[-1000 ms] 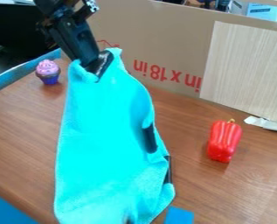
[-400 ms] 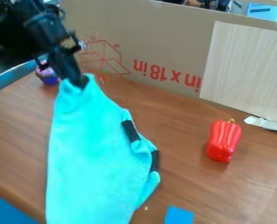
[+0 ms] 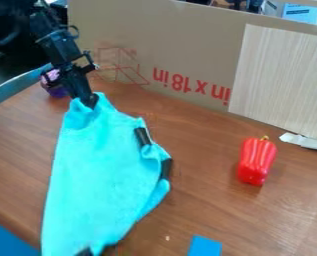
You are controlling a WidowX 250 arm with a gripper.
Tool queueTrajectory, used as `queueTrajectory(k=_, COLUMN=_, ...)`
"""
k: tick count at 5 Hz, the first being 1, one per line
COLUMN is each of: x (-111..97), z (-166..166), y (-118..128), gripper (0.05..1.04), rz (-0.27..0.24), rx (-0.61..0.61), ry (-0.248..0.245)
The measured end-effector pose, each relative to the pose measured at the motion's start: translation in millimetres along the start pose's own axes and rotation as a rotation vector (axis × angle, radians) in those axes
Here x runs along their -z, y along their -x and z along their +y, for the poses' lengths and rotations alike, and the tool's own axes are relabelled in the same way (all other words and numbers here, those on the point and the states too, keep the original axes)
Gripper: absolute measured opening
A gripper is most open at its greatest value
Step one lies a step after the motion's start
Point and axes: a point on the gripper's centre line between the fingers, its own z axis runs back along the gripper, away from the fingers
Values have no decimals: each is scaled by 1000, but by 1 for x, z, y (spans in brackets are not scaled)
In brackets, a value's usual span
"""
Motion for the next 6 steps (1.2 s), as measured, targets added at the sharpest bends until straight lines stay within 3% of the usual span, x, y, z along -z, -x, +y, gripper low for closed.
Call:
queueTrajectory(k=2, x=-3, z=18, y=-29, gripper=73, rz=-62, rx=-9, ry=-59)
queueTrajectory(k=3, x=3, z=34, y=-33, gripper=219, rz=-94, rx=-58, ry=-182)
queueTrajectory(k=4, x=-4, z=25, y=-31, gripper=462, rz=-143, rx=-47, ry=-347)
queueTrajectory(k=5, x=-10, z=8, y=-27, gripper=762, rz=-184, rx=-3, ry=-434)
queueTrajectory(k=6, x=-25, z=1, y=-25, gripper=994, rz=-207, rx=13, ry=-445)
